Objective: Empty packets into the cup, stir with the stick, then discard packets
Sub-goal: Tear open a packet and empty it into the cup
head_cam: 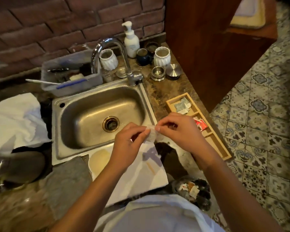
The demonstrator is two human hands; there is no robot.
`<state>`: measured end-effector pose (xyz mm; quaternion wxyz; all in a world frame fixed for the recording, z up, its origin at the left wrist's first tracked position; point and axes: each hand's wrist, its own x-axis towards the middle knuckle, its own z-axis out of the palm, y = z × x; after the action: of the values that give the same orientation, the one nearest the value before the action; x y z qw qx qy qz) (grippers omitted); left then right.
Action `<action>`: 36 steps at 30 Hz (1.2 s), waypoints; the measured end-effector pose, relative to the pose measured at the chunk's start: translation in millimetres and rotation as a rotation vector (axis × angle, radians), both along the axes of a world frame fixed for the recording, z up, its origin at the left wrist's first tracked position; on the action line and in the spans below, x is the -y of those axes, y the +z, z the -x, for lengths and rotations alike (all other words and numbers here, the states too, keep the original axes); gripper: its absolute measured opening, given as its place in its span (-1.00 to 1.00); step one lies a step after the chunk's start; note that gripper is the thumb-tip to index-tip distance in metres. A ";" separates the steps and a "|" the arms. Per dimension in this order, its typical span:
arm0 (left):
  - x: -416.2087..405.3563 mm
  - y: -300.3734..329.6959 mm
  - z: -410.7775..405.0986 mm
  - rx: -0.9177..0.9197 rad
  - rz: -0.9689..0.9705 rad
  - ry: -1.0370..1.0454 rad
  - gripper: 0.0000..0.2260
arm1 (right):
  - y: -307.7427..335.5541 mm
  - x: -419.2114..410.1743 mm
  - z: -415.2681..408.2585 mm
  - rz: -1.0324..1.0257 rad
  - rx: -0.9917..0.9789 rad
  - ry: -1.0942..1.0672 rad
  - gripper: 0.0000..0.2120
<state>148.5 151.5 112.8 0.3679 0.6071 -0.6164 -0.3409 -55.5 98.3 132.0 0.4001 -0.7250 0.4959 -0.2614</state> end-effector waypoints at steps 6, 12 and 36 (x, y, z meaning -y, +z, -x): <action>-45.4 7.4 -32.1 -0.139 -0.008 0.261 -0.93 | 11.0 -11.2 -43.1 -0.050 0.056 0.171 -0.89; -90.9 10.4 -55.5 -0.217 -0.018 0.434 -0.86 | 12.2 -29.4 -86.6 -0.027 0.041 0.359 -0.90; -113.4 23.1 -158.3 -0.306 0.097 0.315 -0.85 | 41.4 -91.6 -192.3 0.041 0.144 0.206 -0.90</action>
<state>306.8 264.9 135.9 0.5346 0.6187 -0.4666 -0.3372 136.8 189.9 173.5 0.4445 -0.7594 0.3836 -0.2802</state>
